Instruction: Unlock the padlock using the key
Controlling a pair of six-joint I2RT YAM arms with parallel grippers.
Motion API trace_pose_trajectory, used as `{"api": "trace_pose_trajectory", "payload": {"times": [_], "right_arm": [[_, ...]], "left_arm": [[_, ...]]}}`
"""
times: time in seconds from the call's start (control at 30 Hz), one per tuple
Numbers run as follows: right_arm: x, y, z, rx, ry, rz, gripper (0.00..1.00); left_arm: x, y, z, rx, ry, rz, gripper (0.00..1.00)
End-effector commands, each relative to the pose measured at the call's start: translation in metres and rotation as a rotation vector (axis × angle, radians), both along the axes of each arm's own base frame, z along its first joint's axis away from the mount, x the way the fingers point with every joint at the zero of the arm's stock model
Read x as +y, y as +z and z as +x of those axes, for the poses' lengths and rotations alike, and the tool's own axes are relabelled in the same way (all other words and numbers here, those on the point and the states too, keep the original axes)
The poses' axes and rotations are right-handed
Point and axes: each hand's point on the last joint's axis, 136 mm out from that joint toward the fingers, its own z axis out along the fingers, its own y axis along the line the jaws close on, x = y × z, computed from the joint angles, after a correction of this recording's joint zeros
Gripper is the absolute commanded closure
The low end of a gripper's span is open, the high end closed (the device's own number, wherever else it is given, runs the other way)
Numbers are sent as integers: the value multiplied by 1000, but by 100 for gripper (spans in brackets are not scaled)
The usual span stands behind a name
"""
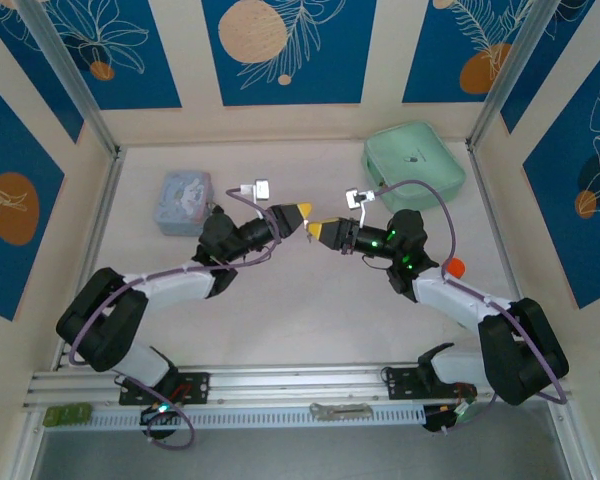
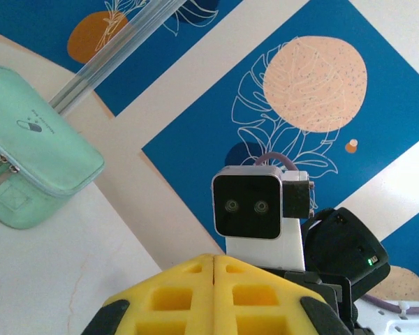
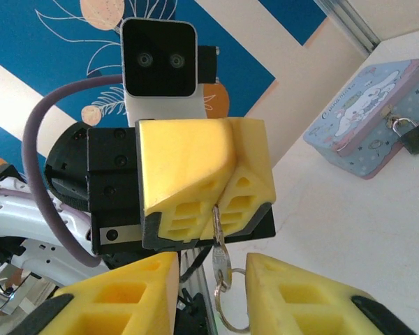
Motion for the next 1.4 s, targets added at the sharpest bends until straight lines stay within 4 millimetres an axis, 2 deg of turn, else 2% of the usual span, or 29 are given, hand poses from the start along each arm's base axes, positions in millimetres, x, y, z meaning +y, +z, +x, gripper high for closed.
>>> {"api": "trace_pose_trajectory", "payload": {"times": [0.0, 0.2, 0.6, 0.83, 0.9, 0.93, 0.97, 1.03, 1.07, 1.1, 1.13, 1.27, 1.37], "right_arm": [[3, 15, 0, -47, 9, 25, 72], [6, 12, 0, -33, 22, 29, 80], [6, 13, 8, -32, 6, 53, 83], [7, 12, 8, -38, 17, 61, 100], [6, 10, 9, -37, 14, 54, 100], [4, 7, 10, -30, 6, 45, 100], [2, 5, 12, -27, -4, 37, 100], [-2, -1, 15, -13, -24, 7, 100], [-4, -4, 15, -10, -31, -12, 100], [-6, -8, 16, -5, -43, -36, 100], [-9, -12, 16, -4, -55, -64, 100], [-17, -24, 12, -9, -86, -183, 100], [-24, -31, 10, -15, -114, -246, 100]], "left_arm": [[1, 11, -1, -25, 14, -65, 100], [3, 12, -1, -13, 26, -96, 100], [4, 5, -6, 26, 43, -165, 100], [1, 7, -8, 27, 33, -177, 100], [2, 6, -7, 25, 42, -172, 100], [4, 5, -6, 22, 53, -166, 95], [6, 3, -5, 24, 64, -156, 85], [14, -2, 3, 29, 96, -121, 49], [19, -2, 7, 29, 115, -106, 38], [28, -4, 14, 30, 144, -80, 20], [38, -6, 22, 28, 177, -44, 12], [83, -16, 56, 37, 334, 135, 6], [127, -31, 84, 77, 490, 318, 3]]}}
